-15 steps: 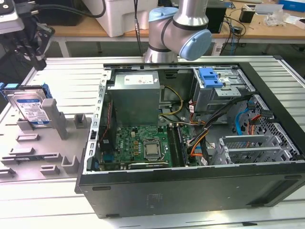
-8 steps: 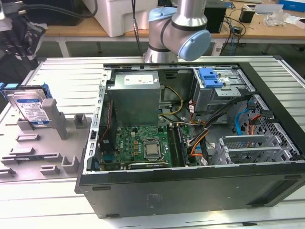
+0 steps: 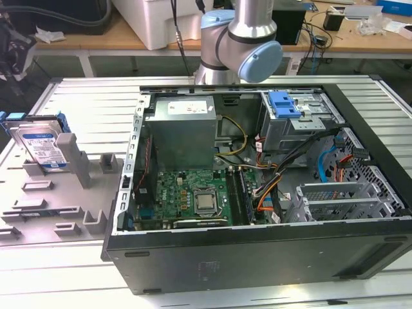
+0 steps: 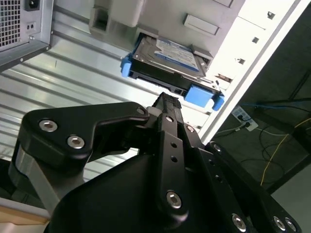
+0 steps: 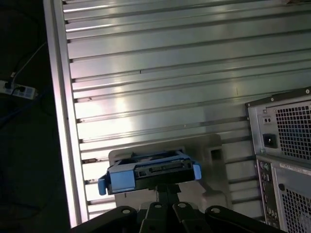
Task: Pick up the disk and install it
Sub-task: 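Reach for the disk, then pick up the disk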
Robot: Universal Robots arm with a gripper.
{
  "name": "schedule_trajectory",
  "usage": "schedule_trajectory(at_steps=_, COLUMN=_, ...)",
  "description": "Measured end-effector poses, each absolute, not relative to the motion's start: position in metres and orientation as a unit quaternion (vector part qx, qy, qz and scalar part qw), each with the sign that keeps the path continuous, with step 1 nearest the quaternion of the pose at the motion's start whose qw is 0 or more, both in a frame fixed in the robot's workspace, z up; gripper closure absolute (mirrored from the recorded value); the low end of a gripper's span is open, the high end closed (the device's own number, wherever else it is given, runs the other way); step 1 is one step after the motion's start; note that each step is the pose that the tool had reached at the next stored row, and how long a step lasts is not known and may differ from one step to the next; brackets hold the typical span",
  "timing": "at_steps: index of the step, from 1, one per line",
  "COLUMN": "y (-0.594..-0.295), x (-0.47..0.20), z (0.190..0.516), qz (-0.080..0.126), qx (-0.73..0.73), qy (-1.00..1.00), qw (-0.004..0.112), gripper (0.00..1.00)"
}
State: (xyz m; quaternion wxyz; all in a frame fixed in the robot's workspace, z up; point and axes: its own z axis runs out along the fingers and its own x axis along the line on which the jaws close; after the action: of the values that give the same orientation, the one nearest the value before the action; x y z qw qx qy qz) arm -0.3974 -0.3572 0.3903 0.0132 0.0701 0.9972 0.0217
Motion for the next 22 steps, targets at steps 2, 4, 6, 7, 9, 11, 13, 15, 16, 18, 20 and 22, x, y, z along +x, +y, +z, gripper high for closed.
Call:
schedule_trajectory(at_steps=2, y=-0.356, x=-0.403, z=0.39, qz=0.022, qx=0.072, qy=0.997, qw=0.013, gripper=0.89)
schedule_trajectory(at_steps=4, y=-0.355, x=-0.408, z=0.39, qz=0.022, qx=0.073, qy=0.997, qw=0.013, gripper=0.89)
schedule_trajectory(at_steps=6, y=-0.354, x=-0.415, z=0.39, qz=0.022, qx=0.075, qy=0.997, qw=0.013, gripper=0.89)
schedule_trajectory(at_steps=7, y=-0.354, x=-0.417, z=0.39, qz=0.022, qx=0.075, qy=0.997, qw=0.013, gripper=0.89)
schedule_trajectory(at_steps=9, y=-0.353, x=-0.422, z=0.39, qz=0.022, qx=0.076, qy=0.997, qw=0.013, gripper=0.89)
schedule_trajectory(at_steps=11, y=-0.353, x=-0.423, z=0.39, qz=0.022, qx=0.076, qy=0.997, qw=0.013, gripper=0.89)
schedule_trajectory(at_steps=13, y=-0.353, x=-0.423, z=0.39, qz=0.022, qx=0.076, qy=0.997, qw=0.013, gripper=0.89)
schedule_trajectory(at_steps=15, y=-0.353, x=-0.423, z=0.39, qz=0.022, qx=0.076, qy=0.997, qw=0.013, gripper=0.89)
schedule_trajectory(at_steps=16, y=-0.353, x=-0.423, z=0.39, qz=0.022, qx=0.076, qy=0.997, qw=0.013, gripper=0.89)
schedule_trajectory(at_steps=18, y=-0.353, x=-0.423, z=0.39, qz=0.022, qx=0.076, qy=0.997, qw=0.013, gripper=0.89)
schedule_trajectory(at_steps=20, y=-0.353, x=-0.423, z=0.39, qz=0.022, qx=0.077, qy=0.997, qw=0.013, gripper=0.89)
schedule_trajectory(at_steps=22, y=-0.353, x=-0.423, z=0.39, qz=0.022, qx=0.077, qy=0.997, qw=0.013, gripper=0.89)
